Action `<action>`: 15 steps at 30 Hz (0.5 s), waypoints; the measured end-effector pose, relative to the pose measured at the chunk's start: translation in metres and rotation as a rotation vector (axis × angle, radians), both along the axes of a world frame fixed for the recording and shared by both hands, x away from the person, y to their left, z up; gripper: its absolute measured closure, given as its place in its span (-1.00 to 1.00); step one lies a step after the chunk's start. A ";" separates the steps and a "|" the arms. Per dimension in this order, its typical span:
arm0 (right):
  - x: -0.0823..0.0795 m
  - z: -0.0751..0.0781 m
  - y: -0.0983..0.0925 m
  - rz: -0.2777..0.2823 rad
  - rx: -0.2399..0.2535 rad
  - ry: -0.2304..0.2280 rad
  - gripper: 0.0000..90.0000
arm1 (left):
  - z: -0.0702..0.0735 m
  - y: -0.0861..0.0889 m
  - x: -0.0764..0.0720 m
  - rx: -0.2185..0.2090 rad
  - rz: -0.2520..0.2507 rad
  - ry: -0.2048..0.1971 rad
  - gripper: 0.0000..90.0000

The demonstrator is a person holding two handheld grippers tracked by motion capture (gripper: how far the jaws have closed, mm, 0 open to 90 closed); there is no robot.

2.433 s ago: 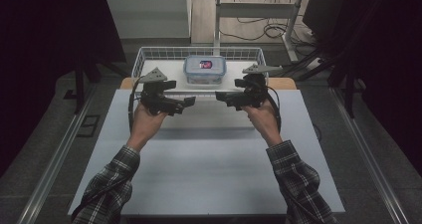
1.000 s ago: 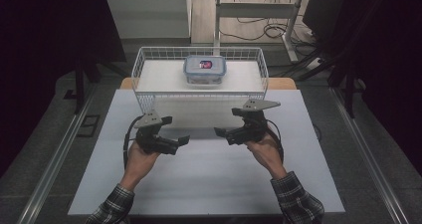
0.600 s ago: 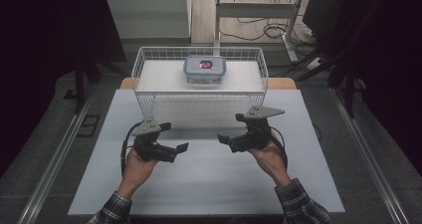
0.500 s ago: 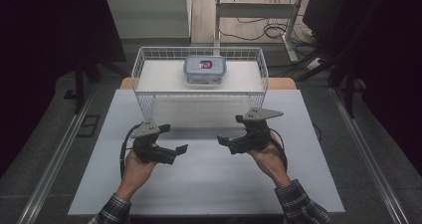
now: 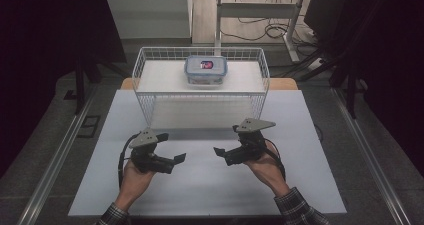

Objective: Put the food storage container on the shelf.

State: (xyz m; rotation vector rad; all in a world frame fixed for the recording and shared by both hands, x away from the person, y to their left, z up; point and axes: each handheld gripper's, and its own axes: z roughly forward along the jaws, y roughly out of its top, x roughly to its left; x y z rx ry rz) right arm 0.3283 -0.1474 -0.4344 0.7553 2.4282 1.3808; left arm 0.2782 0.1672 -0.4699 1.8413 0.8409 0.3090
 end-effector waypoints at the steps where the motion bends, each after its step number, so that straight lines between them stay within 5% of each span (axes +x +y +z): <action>1: -0.001 -0.001 0.001 0.002 -0.005 0.000 -1.00 | -0.001 0.000 -0.001 0.002 0.001 0.001 -0.95; 15: -0.013 -0.014 -0.003 0.005 -0.027 0.002 -1.00 | -0.017 0.002 -0.014 0.030 0.003 0.031 -0.97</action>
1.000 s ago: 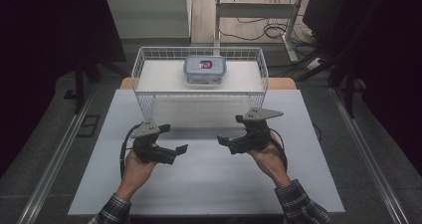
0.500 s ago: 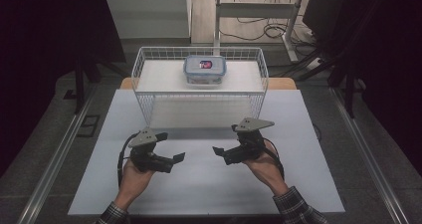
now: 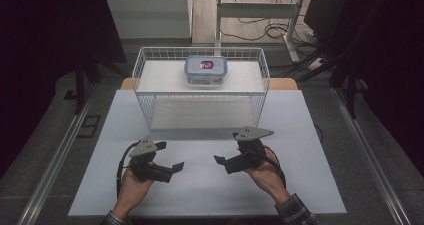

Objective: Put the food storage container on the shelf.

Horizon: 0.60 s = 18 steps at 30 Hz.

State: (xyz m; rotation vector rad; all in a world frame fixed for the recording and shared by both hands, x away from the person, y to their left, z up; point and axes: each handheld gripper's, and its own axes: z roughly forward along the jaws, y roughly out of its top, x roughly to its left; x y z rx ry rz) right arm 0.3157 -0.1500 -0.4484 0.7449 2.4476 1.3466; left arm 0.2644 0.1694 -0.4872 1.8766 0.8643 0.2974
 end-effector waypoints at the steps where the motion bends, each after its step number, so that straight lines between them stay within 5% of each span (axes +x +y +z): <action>1: -0.001 -0.001 -0.001 -0.002 0.000 -0.001 -1.00 | -0.001 0.000 -0.001 0.003 0.001 0.000 -0.97; 18: -0.010 -0.017 -0.023 -0.039 -0.012 0.015 -1.00 | -0.012 0.021 -0.016 0.017 0.049 0.005 -0.96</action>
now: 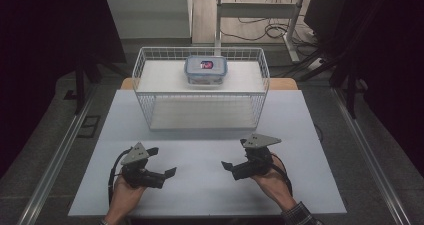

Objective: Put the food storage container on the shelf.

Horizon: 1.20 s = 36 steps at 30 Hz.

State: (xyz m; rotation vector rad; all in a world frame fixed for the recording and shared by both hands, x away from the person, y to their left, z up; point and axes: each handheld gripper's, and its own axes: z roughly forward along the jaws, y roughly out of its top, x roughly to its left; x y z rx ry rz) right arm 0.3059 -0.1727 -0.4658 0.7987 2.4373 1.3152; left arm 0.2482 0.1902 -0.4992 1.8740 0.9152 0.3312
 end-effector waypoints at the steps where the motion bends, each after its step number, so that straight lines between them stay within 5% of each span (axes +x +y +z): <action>1: -0.001 -0.001 -0.002 -0.002 0.000 0.000 -1.00 | 0.000 0.002 -0.001 0.002 0.004 -0.001 -0.96; 36: -0.028 -0.011 -0.072 -0.155 -0.052 -0.028 -1.00 | -0.008 0.062 -0.046 0.046 0.153 -0.002 -0.95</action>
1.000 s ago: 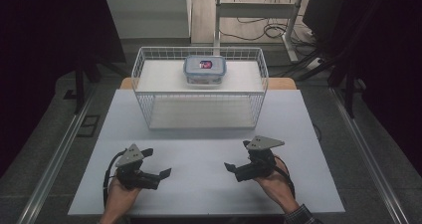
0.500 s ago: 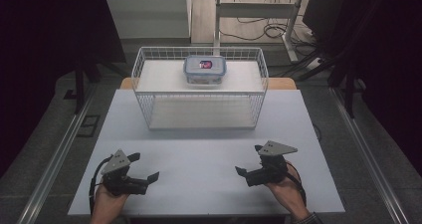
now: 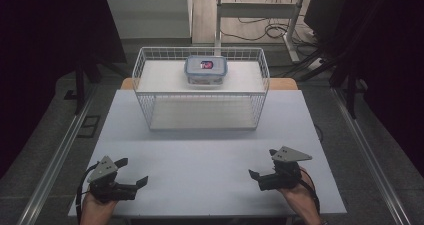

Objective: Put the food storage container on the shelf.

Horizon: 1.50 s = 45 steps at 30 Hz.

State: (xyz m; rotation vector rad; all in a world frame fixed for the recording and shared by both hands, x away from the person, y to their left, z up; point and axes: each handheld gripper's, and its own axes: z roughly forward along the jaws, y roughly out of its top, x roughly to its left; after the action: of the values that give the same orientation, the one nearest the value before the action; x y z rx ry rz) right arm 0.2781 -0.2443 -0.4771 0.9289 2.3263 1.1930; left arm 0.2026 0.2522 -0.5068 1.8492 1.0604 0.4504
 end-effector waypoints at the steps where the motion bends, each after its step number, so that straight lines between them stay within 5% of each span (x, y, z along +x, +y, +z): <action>1: -0.001 0.000 -0.002 -0.005 -0.001 -0.003 -1.00 | 0.000 0.001 -0.001 0.001 0.005 0.000 -0.95; 30: -0.019 -0.013 -0.059 -0.158 -0.019 -0.002 -1.00 | -0.016 0.038 -0.026 0.044 0.121 0.006 -0.96; 36: -0.022 -0.020 -0.066 -0.176 -0.027 0.027 -1.00 | -0.022 0.045 -0.030 0.042 0.147 0.022 -0.98; 45: -0.022 -0.032 -0.070 -0.176 -0.066 0.103 -1.00 | -0.034 0.047 -0.029 0.051 0.129 0.096 -1.00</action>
State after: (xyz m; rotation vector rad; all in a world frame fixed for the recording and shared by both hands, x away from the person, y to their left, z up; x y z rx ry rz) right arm 0.2558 -0.3143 -0.5090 1.1693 2.2918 1.0144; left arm 0.1733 0.2996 -0.5410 1.8698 1.2493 0.4721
